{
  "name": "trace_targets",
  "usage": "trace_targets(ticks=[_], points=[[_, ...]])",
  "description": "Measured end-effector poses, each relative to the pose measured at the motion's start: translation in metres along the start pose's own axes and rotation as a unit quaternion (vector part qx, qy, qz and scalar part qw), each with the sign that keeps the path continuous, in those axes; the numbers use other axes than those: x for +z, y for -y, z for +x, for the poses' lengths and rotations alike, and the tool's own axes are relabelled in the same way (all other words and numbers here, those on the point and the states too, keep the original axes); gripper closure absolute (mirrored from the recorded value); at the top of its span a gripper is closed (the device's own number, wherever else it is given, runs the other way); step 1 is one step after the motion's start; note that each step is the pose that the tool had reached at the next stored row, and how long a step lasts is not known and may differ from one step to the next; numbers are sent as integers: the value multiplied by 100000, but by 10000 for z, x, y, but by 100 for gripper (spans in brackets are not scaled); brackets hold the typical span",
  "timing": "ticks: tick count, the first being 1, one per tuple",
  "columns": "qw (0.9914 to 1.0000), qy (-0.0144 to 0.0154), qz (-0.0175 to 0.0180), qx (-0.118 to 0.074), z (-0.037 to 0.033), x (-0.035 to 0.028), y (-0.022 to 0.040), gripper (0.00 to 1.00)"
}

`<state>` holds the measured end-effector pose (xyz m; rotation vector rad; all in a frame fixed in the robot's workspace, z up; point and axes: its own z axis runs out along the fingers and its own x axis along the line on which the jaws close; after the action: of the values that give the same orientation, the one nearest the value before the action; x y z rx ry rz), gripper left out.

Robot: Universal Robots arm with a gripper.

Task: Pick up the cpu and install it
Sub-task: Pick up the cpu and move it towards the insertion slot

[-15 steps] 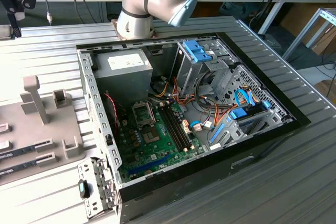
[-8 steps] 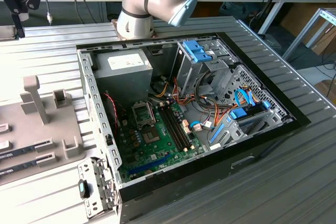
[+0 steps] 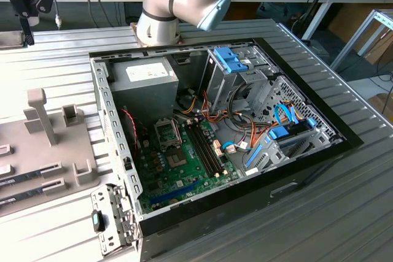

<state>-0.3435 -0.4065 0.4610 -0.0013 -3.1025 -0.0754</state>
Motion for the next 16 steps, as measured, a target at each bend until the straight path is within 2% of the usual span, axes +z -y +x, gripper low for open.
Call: trace_targets(ticks=[16], points=[[100000,-1,1,-2,-117,41,2,53]])
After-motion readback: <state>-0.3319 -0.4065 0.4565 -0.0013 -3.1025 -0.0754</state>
